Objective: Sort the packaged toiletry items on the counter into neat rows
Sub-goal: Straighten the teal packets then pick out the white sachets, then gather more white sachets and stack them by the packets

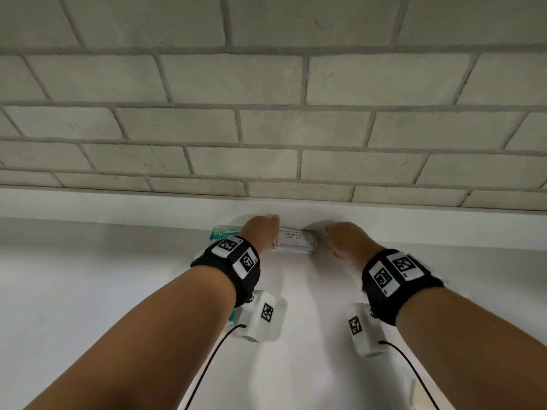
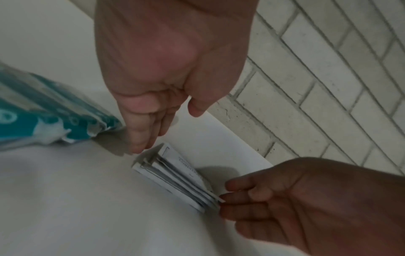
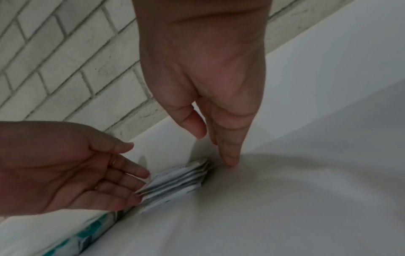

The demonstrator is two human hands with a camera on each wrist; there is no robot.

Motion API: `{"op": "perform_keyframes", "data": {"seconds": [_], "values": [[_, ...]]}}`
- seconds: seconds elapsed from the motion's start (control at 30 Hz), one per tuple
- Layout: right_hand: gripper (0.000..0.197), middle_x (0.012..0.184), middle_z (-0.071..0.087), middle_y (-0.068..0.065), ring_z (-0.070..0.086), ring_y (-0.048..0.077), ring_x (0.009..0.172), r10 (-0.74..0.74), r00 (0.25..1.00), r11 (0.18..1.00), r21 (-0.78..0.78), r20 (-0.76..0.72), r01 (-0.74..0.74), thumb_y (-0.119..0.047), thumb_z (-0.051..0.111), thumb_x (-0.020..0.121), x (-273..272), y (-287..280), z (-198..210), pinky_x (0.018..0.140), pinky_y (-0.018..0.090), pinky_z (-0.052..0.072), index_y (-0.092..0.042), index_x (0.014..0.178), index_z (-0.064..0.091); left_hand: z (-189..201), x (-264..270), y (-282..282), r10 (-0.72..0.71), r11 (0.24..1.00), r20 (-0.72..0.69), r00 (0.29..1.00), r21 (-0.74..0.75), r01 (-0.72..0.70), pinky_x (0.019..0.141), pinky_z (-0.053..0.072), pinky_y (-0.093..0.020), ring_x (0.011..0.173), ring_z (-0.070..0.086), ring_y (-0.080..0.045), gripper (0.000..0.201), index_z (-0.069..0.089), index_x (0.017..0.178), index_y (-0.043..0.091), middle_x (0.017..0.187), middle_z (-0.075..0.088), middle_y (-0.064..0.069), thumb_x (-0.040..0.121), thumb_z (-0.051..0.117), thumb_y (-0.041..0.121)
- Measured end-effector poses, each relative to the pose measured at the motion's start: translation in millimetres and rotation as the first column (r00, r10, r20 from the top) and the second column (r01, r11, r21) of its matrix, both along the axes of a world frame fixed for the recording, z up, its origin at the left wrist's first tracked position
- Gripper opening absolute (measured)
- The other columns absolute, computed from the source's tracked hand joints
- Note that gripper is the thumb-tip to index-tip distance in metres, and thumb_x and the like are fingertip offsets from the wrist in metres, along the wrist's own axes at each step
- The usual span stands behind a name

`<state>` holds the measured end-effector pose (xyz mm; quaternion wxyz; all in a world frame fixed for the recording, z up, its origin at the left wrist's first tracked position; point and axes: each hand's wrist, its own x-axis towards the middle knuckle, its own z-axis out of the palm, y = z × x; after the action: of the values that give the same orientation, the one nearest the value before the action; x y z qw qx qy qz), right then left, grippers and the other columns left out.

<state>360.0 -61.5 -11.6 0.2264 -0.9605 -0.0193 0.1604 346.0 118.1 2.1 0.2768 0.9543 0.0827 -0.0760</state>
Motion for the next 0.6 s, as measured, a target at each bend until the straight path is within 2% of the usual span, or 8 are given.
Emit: {"op": "perform_keyframes", "data": {"seconds": [0.07,0.17,0.23,0.3,0.37,0.43,0.5,0.6], "values": [[0.039,0.138,0.048,0.026,0.047,0.038,0.128,-0.030,0.995,0.991,0.125,-0.094,0.042,-0.005,0.038,0.098,0.8,2.9,-6.8,0.080,0.027,0.044,0.008,0.134,0.047,-5.1,1.1,1.0,0.088,0.967,-0.076,0.993,-0.233,-0.104,0.078,0.049,-0.032,0.102,0.060,-0.025,0.040,0.044,0.129,-0.003,0.128,0.057,-0.020,0.096,0.053,0.016],[0.039,0.137,0.047,0.032,0.045,0.043,0.128,-0.057,0.985,0.965,0.244,-0.161,0.095,-0.003,0.037,0.098,-0.6,11.5,-9.1,0.099,0.038,0.043,0.013,0.133,0.046,-11.9,2.4,-0.4,0.213,0.786,-0.197,0.957,-0.547,-0.287,0.062,0.044,-0.023,0.104,0.057,-0.020,0.047,0.044,0.137,0.000,0.141,0.047,-0.021,0.101,0.036,0.030],[0.039,0.137,0.046,0.032,0.045,0.043,0.128,-0.083,0.979,0.935,0.325,-0.188,0.141,-0.003,0.037,0.098,-3.1,17.0,-7.0,0.102,0.038,0.041,0.014,0.133,0.045,-14.4,3.5,0.6,0.239,0.717,-0.228,0.944,-0.614,-0.330,0.061,0.042,-0.020,0.126,0.051,-0.030,0.047,0.043,0.138,0.002,0.144,0.044,-0.020,0.101,0.035,0.029],[0.040,0.135,0.049,0.029,0.048,0.040,0.127,-0.117,0.973,0.907,0.377,-0.199,0.186,-0.006,0.039,0.098,-3.8,17.1,-7.4,0.102,0.038,0.042,0.012,0.133,0.046,-15.0,2.6,2.9,0.226,0.706,-0.228,0.947,-0.632,-0.321,0.059,0.042,-0.018,0.122,0.055,-0.028,0.046,0.044,0.138,0.002,0.143,0.046,-0.020,0.100,0.036,0.028],[0.040,0.114,0.059,0.018,0.053,0.033,0.114,-0.162,0.964,0.884,0.403,-0.209,0.236,-0.007,0.039,0.098,-3.9,16.3,-9.7,0.102,0.040,0.042,0.011,0.134,0.045,-17.4,1.7,6.5,0.215,0.698,-0.228,0.949,-0.644,-0.313,0.057,0.041,-0.018,0.098,0.063,-0.016,0.047,0.046,0.136,0.001,0.141,0.047,-0.022,0.099,0.037,0.029],[0.041,0.086,0.050,0.003,0.045,0.021,0.101,-0.200,0.954,0.863,0.422,-0.224,0.279,-0.007,0.038,0.098,-4.7,17.9,-10.5,0.103,0.041,0.041,0.011,0.134,0.044,-20.4,1.7,8.3,0.221,0.687,-0.225,0.949,-0.654,-0.315,0.056,0.041,-0.017,0.110,0.062,-0.022,0.046,0.046,0.135,0.001,0.141,0.048,-0.022,0.099,0.037,0.028],[0.041,0.095,0.046,0.009,0.039,0.019,0.100,-0.164,0.963,0.888,0.392,-0.214,0.239,-0.006,0.037,0.098,-5.3,21.4,-10.0,0.108,0.045,0.040,0.011,0.134,0.045,-25.6,4.5,9.4,0.235,0.682,-0.221,0.947,-0.657,-0.322,0.050,0.042,-0.012,0.127,0.051,-0.031,0.046,0.045,0.137,0.002,0.142,0.046,-0.019,0.099,0.037,0.027],[0.039,0.106,0.040,0.013,0.038,0.021,0.099,-0.112,0.976,0.924,0.342,-0.189,0.172,-0.005,0.035,0.098,-9.0,24.4,-5.5,0.107,0.046,0.039,0.011,0.133,0.046,-29.3,8.3,11.5,0.237,0.692,-0.221,0.946,-0.646,-0.324,0.051,0.043,-0.012,0.121,0.053,-0.023,0.046,0.042,0.139,0.004,0.145,0.045,-0.017,0.099,0.036,0.027]]}}
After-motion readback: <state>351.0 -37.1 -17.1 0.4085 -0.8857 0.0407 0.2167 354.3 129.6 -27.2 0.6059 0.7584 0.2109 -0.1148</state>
